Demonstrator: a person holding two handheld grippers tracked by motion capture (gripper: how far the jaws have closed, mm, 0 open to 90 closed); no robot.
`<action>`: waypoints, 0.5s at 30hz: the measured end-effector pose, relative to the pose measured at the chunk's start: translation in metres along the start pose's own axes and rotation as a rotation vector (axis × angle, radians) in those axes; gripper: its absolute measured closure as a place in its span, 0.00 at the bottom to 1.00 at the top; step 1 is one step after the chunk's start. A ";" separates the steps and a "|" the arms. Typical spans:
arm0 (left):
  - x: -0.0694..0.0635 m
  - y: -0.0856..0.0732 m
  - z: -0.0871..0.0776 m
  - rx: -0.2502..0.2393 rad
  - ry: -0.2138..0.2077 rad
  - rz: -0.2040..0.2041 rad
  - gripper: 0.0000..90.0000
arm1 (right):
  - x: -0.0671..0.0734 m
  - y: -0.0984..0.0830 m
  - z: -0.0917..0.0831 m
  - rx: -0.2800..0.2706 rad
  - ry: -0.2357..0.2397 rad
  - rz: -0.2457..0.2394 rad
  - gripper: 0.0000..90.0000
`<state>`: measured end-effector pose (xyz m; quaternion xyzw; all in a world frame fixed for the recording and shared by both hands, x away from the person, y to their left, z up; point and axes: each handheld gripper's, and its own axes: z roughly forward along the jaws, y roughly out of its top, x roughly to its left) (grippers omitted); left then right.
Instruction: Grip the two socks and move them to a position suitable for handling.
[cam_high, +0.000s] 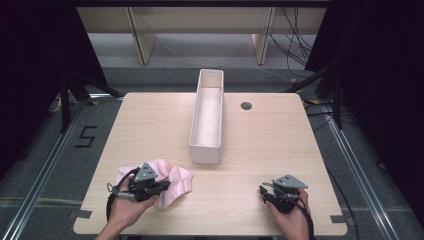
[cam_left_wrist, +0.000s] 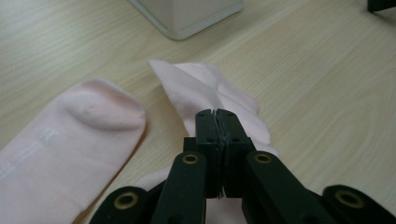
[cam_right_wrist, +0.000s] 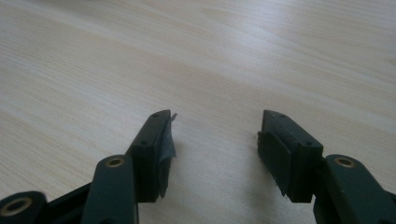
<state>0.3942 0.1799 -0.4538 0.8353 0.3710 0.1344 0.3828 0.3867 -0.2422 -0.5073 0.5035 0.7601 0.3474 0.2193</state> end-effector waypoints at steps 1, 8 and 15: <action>0.000 0.000 0.000 0.000 0.000 0.000 0.98 | 0.000 0.000 0.000 0.000 0.000 0.000 0.50; -0.020 0.023 -0.009 -0.038 -0.029 0.066 0.98 | 0.000 0.000 -0.001 0.004 -0.003 0.001 0.50; -0.035 0.037 -0.011 -0.049 -0.063 0.117 0.98 | 0.000 0.000 0.000 0.002 -0.003 -0.003 0.49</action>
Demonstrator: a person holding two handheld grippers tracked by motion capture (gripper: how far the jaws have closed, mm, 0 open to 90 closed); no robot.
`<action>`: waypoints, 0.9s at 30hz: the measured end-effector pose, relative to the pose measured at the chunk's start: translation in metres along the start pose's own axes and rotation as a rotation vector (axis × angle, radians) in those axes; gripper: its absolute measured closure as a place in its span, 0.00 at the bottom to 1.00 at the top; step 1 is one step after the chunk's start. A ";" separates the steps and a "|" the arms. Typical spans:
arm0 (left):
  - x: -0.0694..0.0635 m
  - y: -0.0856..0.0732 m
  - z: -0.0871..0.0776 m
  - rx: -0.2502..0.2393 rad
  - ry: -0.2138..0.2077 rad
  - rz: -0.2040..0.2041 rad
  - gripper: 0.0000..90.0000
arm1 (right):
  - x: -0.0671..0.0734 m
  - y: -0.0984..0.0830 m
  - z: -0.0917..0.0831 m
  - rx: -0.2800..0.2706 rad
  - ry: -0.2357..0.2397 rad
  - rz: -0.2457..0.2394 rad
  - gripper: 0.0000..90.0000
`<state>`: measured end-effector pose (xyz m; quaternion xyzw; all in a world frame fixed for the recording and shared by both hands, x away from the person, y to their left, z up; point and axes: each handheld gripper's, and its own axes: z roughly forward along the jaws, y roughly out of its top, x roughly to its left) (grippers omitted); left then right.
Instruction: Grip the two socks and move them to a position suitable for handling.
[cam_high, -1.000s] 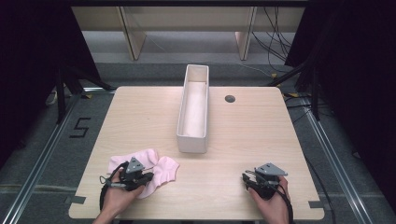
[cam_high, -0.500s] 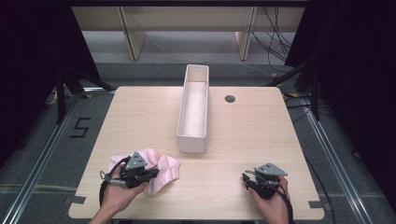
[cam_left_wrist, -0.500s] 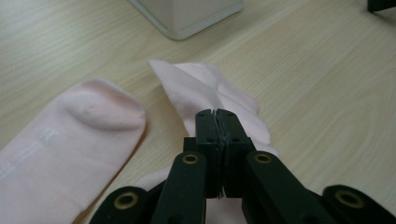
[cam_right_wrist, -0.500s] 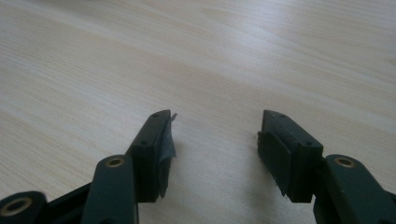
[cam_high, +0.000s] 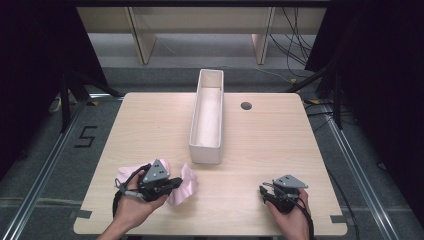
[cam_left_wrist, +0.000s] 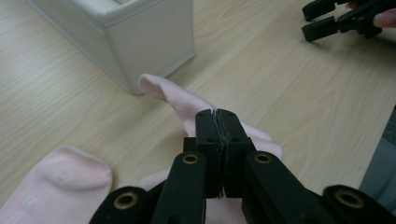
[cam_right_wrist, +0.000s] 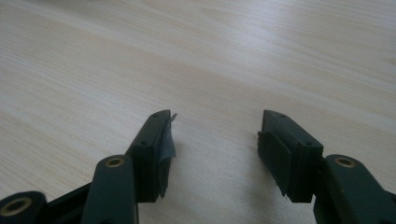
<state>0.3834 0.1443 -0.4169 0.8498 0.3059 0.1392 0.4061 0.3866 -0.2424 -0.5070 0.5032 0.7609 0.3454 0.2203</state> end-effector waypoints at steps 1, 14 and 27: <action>-0.004 0.003 0.001 0.003 -0.013 0.012 0.98 | 0.000 0.000 0.000 0.001 0.000 0.001 0.49; -0.039 0.022 0.015 0.016 -0.103 0.108 0.98 | 0.000 0.000 0.000 0.001 0.000 0.001 0.49; -0.059 0.019 0.040 0.082 -0.136 0.172 0.98 | 0.000 0.000 0.000 0.001 0.000 0.001 0.49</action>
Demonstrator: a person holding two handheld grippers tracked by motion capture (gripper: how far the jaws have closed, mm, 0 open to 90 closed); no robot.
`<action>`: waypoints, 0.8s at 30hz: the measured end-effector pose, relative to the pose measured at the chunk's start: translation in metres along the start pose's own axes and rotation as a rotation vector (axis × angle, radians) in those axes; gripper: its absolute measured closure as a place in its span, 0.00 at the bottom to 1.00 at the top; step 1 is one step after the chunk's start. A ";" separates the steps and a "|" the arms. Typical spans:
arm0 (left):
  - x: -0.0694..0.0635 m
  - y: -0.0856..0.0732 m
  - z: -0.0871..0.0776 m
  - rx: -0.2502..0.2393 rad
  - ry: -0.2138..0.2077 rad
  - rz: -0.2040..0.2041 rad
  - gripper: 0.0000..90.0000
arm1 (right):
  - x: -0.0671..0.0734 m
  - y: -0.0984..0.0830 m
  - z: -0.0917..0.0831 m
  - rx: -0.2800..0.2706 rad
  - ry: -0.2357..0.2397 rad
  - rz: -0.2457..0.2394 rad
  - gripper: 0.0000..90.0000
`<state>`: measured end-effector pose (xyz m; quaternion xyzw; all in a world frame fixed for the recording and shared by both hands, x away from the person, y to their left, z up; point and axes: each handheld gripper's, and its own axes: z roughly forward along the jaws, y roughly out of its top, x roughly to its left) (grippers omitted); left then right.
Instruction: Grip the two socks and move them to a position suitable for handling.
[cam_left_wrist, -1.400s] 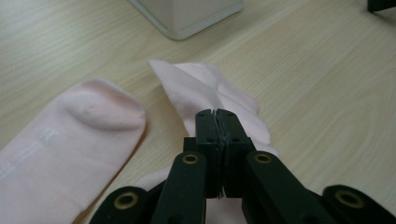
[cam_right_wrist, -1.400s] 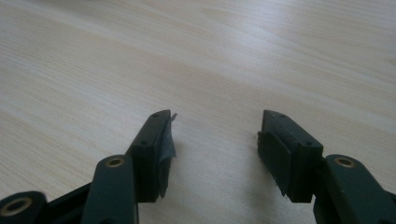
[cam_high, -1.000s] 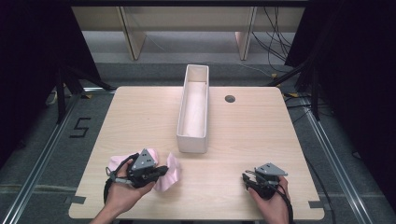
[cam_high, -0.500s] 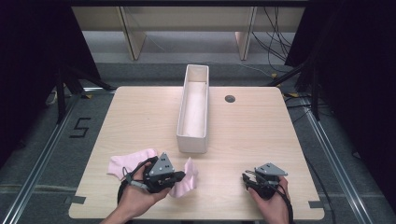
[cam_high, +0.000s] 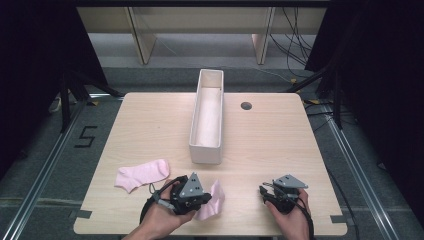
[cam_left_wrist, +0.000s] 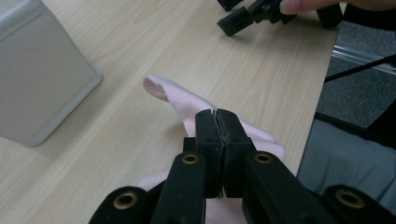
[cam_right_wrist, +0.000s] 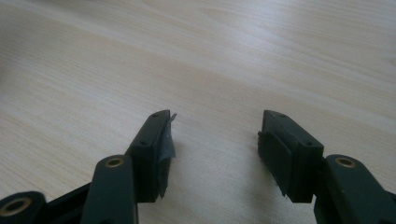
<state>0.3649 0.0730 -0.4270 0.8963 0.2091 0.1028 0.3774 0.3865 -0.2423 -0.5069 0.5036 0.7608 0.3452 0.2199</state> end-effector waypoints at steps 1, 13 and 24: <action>0.000 -0.003 0.006 0.016 0.000 -0.010 0.98 | 0.000 0.000 0.000 0.000 0.000 0.000 0.49; 0.012 -0.025 0.019 0.040 0.063 -0.054 0.62 | 0.019 0.009 -0.014 -0.043 0.079 -0.019 0.71; 0.020 -0.069 0.000 0.136 0.041 -0.099 0.85 | 0.076 0.044 0.003 0.098 0.305 -0.109 0.91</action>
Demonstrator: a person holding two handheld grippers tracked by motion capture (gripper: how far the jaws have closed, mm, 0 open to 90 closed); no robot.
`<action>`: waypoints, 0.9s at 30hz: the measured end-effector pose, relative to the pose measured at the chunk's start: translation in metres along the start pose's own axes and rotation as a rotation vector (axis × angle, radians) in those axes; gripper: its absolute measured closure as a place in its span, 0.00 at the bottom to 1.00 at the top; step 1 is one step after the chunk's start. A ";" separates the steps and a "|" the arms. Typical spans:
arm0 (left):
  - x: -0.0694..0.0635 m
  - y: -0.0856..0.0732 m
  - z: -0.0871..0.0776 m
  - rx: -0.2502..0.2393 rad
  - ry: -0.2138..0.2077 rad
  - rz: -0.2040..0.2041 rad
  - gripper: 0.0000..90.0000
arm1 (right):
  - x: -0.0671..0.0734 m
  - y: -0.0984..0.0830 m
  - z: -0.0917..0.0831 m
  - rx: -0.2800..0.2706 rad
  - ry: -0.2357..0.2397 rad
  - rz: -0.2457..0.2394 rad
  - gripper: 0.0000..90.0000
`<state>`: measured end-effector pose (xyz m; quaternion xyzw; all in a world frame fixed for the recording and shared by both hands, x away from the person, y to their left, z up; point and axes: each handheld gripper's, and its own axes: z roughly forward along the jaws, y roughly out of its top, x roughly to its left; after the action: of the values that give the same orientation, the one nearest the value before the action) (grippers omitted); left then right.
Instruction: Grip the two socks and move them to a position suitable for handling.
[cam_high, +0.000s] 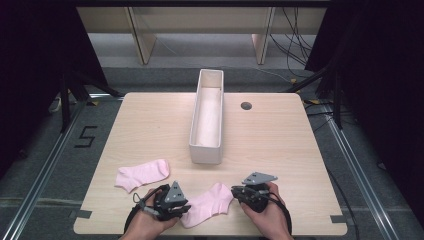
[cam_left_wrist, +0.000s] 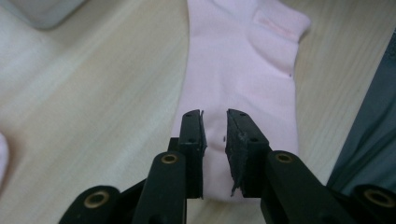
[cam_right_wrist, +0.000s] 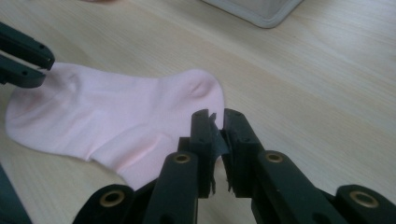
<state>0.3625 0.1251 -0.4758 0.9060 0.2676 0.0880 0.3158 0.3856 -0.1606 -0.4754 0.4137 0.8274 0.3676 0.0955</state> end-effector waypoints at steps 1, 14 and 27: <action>0.000 -0.002 0.001 0.006 0.003 0.002 0.86 | -0.001 0.002 0.004 0.012 0.000 -0.019 0.90; 0.003 -0.004 0.012 0.038 0.018 0.020 0.89 | 0.005 0.003 0.021 0.108 -0.005 -0.074 0.91; 0.013 0.010 0.022 0.044 0.054 0.042 0.88 | 0.014 -0.007 0.007 0.168 -0.042 -0.098 0.92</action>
<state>0.3847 0.1138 -0.4874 0.9155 0.2587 0.1130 0.2866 0.3762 -0.1488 -0.4833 0.3870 0.8723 0.2830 0.0958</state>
